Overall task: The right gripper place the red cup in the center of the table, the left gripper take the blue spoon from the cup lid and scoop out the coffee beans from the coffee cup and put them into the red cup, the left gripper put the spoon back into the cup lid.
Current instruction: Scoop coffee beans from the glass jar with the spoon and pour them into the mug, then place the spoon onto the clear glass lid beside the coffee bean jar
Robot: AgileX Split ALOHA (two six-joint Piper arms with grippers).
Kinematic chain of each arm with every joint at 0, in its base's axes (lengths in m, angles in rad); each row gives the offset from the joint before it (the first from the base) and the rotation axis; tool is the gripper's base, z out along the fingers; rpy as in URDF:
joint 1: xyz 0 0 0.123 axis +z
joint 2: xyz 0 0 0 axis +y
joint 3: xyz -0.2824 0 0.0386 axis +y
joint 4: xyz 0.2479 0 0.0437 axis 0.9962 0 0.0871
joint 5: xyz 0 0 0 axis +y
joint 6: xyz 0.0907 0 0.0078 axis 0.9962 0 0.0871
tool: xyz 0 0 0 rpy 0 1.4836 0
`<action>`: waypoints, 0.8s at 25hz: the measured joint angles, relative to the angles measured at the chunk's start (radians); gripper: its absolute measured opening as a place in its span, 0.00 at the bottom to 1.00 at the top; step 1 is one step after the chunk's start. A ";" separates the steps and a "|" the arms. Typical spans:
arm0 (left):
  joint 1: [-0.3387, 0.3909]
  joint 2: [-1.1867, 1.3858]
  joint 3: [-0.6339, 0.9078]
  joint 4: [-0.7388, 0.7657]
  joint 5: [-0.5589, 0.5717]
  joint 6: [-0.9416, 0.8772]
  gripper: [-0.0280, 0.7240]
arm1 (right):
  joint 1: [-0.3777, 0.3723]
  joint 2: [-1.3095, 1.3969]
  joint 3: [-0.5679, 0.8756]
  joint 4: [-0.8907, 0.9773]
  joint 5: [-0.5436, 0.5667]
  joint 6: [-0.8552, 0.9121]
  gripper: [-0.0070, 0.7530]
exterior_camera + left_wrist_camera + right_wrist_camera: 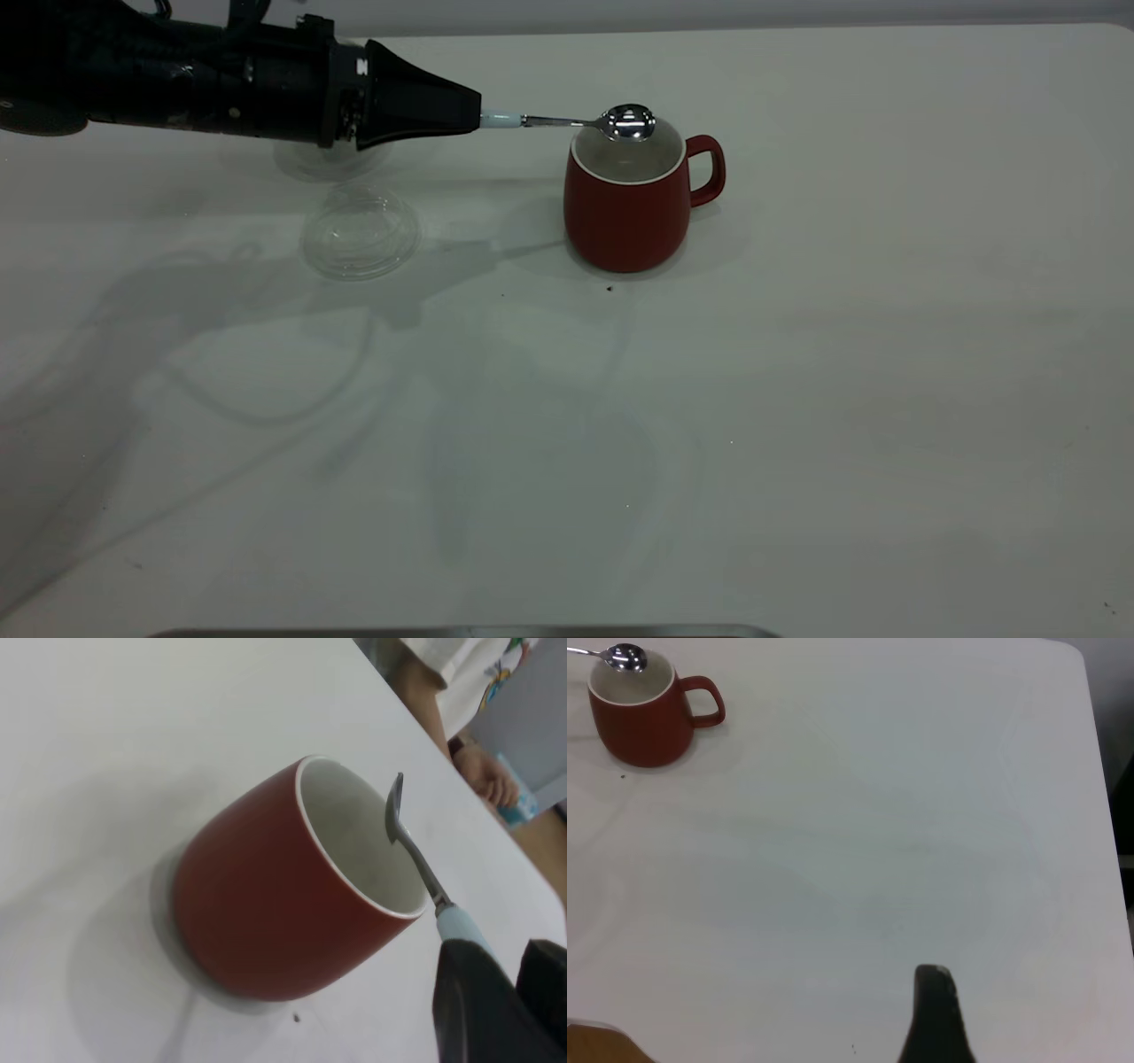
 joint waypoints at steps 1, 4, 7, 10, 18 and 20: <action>0.000 0.000 0.000 -0.002 0.000 0.020 0.20 | 0.000 0.000 0.000 0.000 0.000 0.000 0.79; 0.000 0.000 0.000 -0.041 0.002 0.039 0.20 | 0.000 0.000 0.000 0.000 0.000 0.000 0.79; 0.003 0.000 0.000 -0.070 0.040 -0.044 0.20 | 0.000 0.000 0.000 0.000 0.000 0.000 0.79; 0.025 0.000 0.000 -0.056 0.107 -0.216 0.20 | 0.000 0.000 0.000 0.000 0.000 0.000 0.79; 0.230 -0.010 0.011 0.151 0.129 -0.527 0.20 | 0.000 0.000 0.000 0.000 0.000 0.000 0.79; 0.271 -0.015 0.011 0.223 0.129 -0.575 0.20 | 0.000 0.000 0.000 0.000 0.000 0.000 0.79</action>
